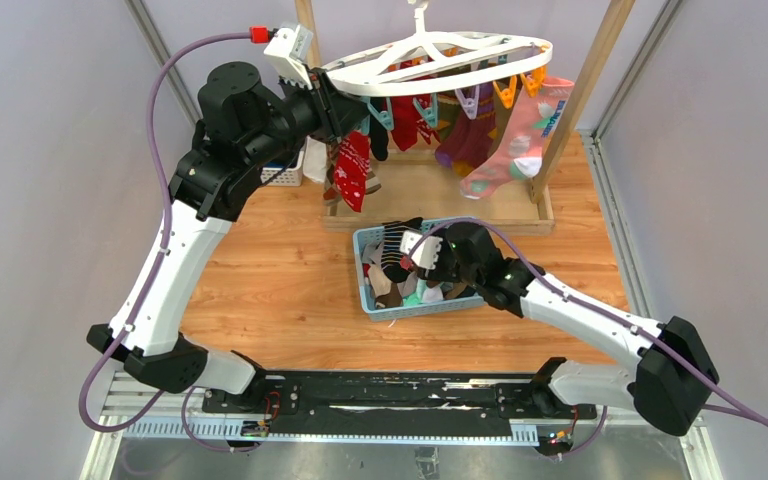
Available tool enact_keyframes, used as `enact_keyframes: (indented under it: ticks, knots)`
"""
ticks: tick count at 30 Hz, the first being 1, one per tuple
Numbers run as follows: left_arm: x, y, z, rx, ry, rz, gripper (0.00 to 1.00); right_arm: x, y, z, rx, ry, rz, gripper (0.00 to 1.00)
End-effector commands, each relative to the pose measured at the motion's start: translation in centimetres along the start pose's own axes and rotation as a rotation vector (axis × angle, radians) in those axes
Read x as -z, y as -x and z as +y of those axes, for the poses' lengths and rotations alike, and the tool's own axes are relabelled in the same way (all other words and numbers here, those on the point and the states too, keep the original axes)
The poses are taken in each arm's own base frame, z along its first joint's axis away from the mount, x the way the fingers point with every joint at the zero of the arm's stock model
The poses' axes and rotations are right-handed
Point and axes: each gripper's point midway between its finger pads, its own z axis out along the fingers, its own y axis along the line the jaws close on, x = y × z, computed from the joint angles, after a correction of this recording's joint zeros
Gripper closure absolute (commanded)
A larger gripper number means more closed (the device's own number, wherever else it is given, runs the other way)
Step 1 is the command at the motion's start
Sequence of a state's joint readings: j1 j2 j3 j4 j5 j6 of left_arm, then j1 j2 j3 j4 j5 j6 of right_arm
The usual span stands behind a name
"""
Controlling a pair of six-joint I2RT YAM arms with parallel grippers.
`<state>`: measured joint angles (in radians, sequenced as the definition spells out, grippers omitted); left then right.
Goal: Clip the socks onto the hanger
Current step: Pick up the sock from the bin.
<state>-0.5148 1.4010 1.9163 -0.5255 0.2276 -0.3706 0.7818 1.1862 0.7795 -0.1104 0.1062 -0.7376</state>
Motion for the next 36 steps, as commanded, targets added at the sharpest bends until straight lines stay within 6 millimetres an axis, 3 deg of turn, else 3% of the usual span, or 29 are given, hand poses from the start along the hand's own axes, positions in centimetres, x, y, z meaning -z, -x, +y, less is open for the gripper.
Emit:
enact_keyframes:
  ticks: [1, 9, 18, 25, 33, 36]
  knots:
    - [1.0, -2.0, 2.2, 0.006, 0.102, 0.069, 1.0, -0.5, -1.1, 0.2, 0.224, -0.002, 0.042, 0.43]
    - [1.0, -2.0, 2.2, 0.01, 0.1, 0.068, 0.99, -2.0, -1.1, 2.2, 0.297, 0.045, 0.02, 0.46]
    - [1.2, -1.8, 2.2, -0.001, 0.107, 0.065, 0.99, -2.9, -1.3, 6.1, 0.373, 0.151, 0.022, 0.49]
    - [1.2, -1.9, 2.3, 0.001, 0.109, 0.066, 0.99, -3.7, 0.3, 6.1, 0.407, 0.122, -0.008, 0.5]
    - [1.2, -1.9, 2.4, -0.002, 0.115, 0.068, 0.99, -3.6, 0.5, 7.2, 0.421, 0.21, 0.004, 0.68]
    - [1.1, -2.0, 2.5, -0.002, 0.115, 0.071, 0.99, -3.5, 0.9, 6.7, 0.408, 0.187, -0.004, 0.82]
